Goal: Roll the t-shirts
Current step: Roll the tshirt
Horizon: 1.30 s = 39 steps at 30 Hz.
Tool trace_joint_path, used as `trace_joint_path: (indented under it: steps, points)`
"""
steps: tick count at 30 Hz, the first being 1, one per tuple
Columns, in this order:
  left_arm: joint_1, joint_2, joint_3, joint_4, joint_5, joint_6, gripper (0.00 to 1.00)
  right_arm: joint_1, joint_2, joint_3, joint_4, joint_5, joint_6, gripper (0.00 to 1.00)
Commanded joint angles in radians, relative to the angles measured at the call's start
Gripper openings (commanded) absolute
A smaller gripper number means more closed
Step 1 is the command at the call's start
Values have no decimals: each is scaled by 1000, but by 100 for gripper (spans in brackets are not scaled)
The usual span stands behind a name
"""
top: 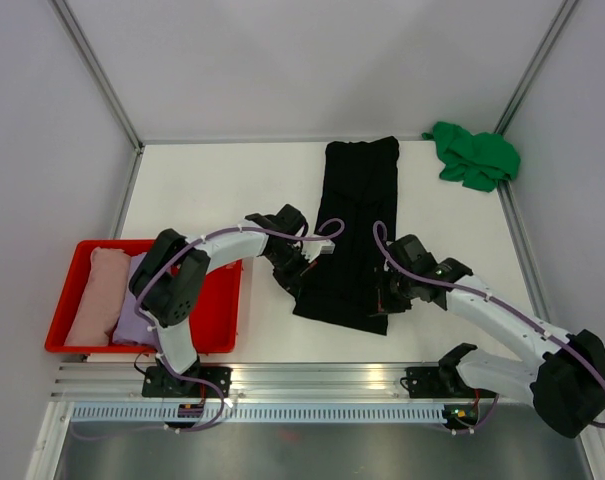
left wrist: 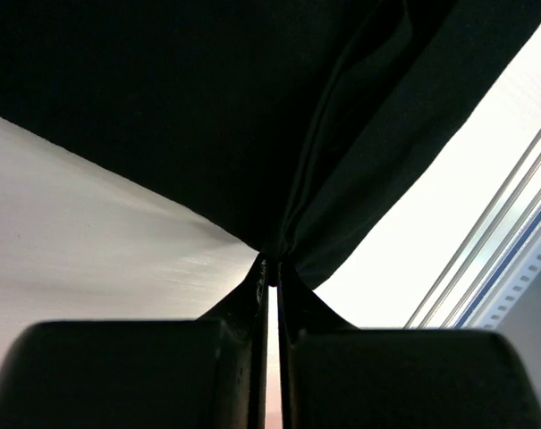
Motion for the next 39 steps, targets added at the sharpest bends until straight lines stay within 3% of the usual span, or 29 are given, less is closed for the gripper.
trace_joint_path:
  steps: [1, 8, 18, 23, 27, 33, 39]
  points:
    - [3, 10, 25, -3, -25, -27, 4, 24, 0, -42, 74, 20, 57, 1]
    - [3, -15, 29, -6, -44, -18, 13, 23, 82, -148, 172, 110, 186, 0]
    - [3, -104, 72, -21, -73, 44, 39, 3, 153, -191, 210, 179, 207, 0]
    - [-14, -177, 137, -21, -117, 121, 48, -2, 134, -189, 224, 199, 215, 0]
    - [-129, -242, 134, -35, -200, 234, 50, -3, 148, -189, 235, 193, 204, 0]
    - [-310, -283, -36, -28, -287, 354, 50, -13, 156, -180, 232, 179, 189, 0]
    - [-356, -248, -103, 51, -344, 411, 51, -33, 153, -184, 240, 163, 184, 0]
